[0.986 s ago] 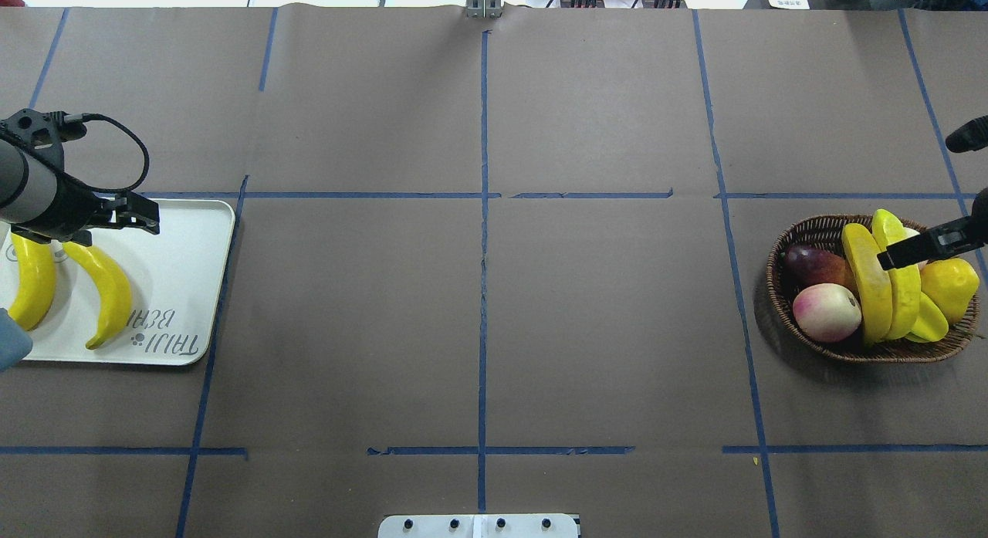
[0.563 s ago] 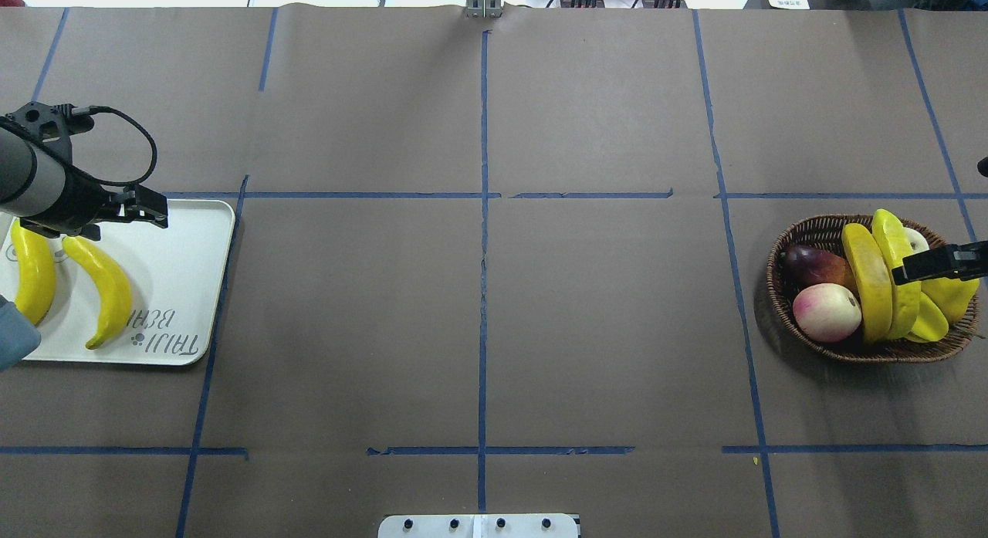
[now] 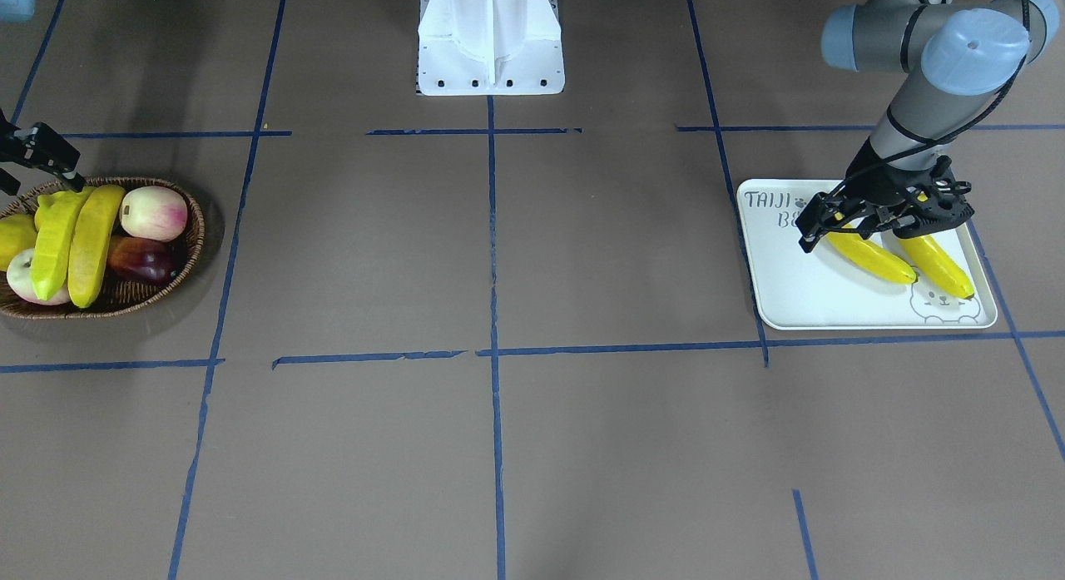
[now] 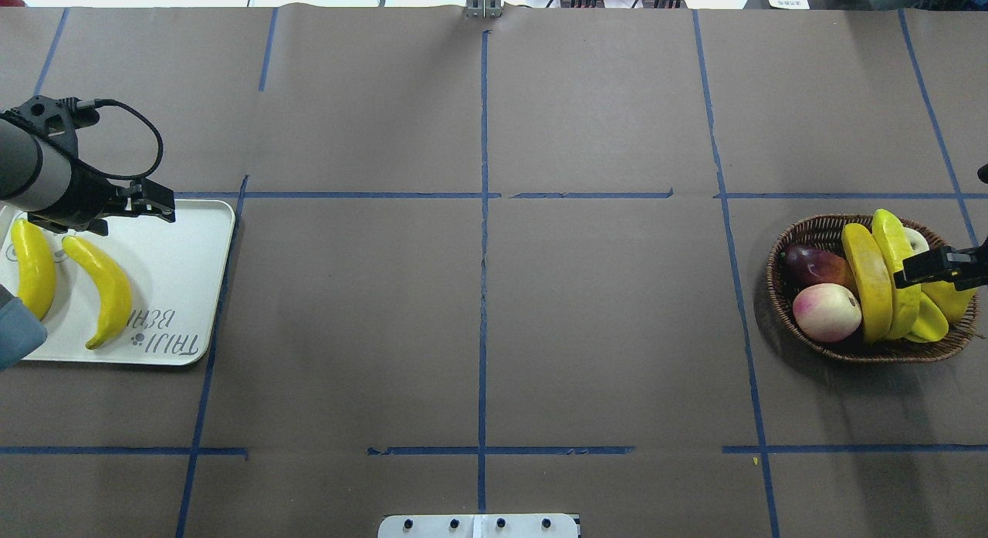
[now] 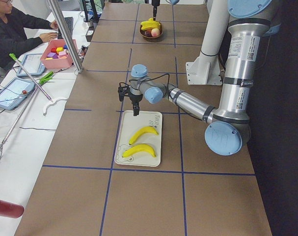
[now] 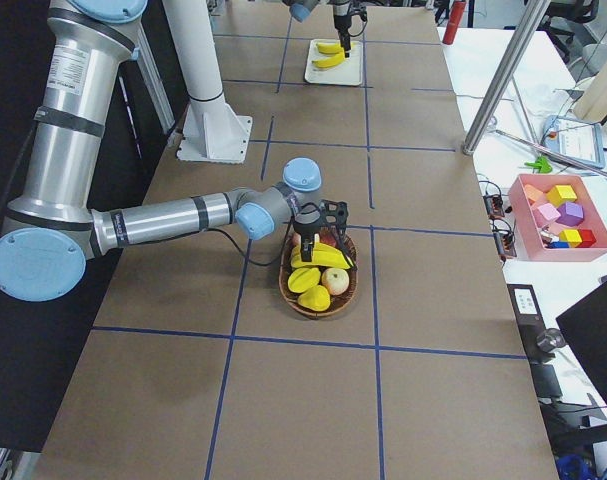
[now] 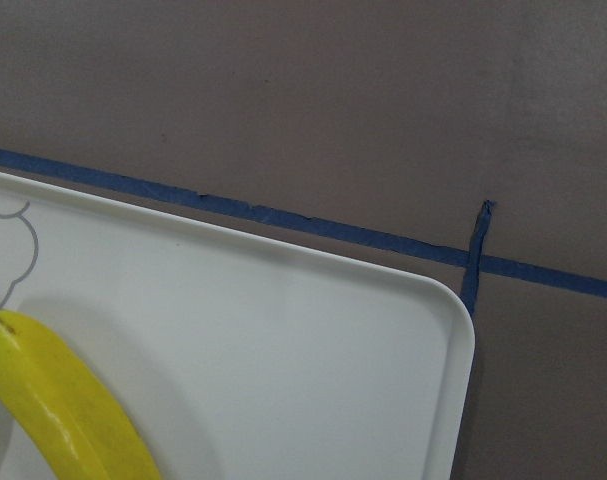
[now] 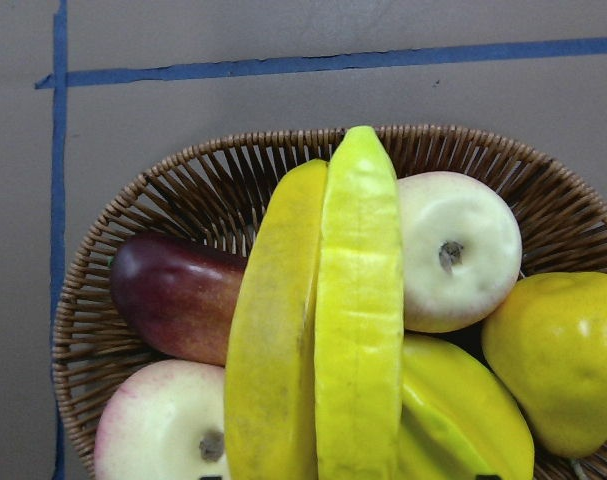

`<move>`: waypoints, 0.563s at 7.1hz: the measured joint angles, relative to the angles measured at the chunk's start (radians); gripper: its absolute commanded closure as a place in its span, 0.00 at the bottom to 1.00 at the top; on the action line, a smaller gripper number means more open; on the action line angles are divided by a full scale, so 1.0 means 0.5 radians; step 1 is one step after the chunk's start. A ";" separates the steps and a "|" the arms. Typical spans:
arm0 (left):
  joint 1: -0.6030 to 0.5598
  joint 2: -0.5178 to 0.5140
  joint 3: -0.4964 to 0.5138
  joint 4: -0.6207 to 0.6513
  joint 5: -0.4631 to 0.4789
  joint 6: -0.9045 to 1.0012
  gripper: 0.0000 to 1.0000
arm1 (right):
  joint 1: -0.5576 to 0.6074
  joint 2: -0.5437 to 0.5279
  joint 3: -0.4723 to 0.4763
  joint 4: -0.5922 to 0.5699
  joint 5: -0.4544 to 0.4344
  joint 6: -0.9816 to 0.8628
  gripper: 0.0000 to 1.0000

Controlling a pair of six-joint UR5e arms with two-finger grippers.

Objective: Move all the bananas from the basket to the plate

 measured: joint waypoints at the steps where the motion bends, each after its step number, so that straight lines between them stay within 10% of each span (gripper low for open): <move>1: 0.000 -0.002 -0.006 0.000 0.001 -0.004 0.00 | -0.001 0.014 -0.023 -0.001 0.001 0.007 0.18; 4: 0.002 -0.005 -0.013 0.000 0.003 -0.007 0.00 | -0.001 0.062 -0.106 -0.002 0.008 0.008 0.23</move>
